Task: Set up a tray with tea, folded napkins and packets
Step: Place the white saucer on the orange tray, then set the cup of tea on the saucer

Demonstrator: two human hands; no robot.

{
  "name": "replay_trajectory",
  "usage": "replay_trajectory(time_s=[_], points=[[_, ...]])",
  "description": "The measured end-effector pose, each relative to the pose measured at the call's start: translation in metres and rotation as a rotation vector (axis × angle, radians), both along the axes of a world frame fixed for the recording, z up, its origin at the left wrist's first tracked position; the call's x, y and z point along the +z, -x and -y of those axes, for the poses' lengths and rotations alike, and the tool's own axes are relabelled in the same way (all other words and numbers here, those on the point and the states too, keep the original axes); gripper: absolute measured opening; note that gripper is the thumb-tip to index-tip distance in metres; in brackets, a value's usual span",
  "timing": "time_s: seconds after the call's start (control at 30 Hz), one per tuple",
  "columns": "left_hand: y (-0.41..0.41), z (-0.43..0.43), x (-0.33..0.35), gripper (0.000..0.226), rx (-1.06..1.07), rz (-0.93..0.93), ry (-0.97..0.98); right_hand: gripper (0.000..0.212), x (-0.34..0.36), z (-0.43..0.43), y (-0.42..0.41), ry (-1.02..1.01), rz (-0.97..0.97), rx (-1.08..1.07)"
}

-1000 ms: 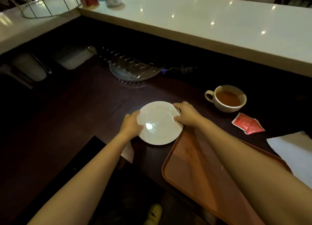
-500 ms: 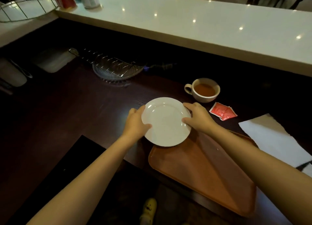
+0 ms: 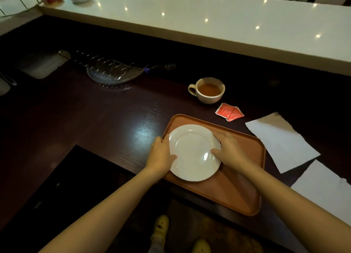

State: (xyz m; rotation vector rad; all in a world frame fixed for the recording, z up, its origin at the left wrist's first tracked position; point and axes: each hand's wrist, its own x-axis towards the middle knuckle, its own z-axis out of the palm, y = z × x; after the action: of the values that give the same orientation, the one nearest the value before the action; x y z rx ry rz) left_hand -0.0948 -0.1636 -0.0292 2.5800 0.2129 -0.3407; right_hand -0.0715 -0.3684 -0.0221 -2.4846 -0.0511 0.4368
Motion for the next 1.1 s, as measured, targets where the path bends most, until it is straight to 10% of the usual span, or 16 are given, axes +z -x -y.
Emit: replay_trajectory(time_s=[0.4, 0.8, 1.1], points=[[-0.03, -0.006, 0.02, 0.07, -0.135, 0.099, -0.245, 0.06, 0.007, 0.005, -0.009, 0.172, 0.142, -0.037], [-0.21, 0.025, 0.03, 0.113, -0.373, 0.195, 0.129, 0.096, -0.003, 0.023, -0.131, -0.127, 0.178, -0.301], [-0.257, 0.031, 0.005, 0.094, -0.569, 0.053, 0.304, 0.087, -0.031, 0.008, -0.157, -0.343, 0.328, -0.311]])
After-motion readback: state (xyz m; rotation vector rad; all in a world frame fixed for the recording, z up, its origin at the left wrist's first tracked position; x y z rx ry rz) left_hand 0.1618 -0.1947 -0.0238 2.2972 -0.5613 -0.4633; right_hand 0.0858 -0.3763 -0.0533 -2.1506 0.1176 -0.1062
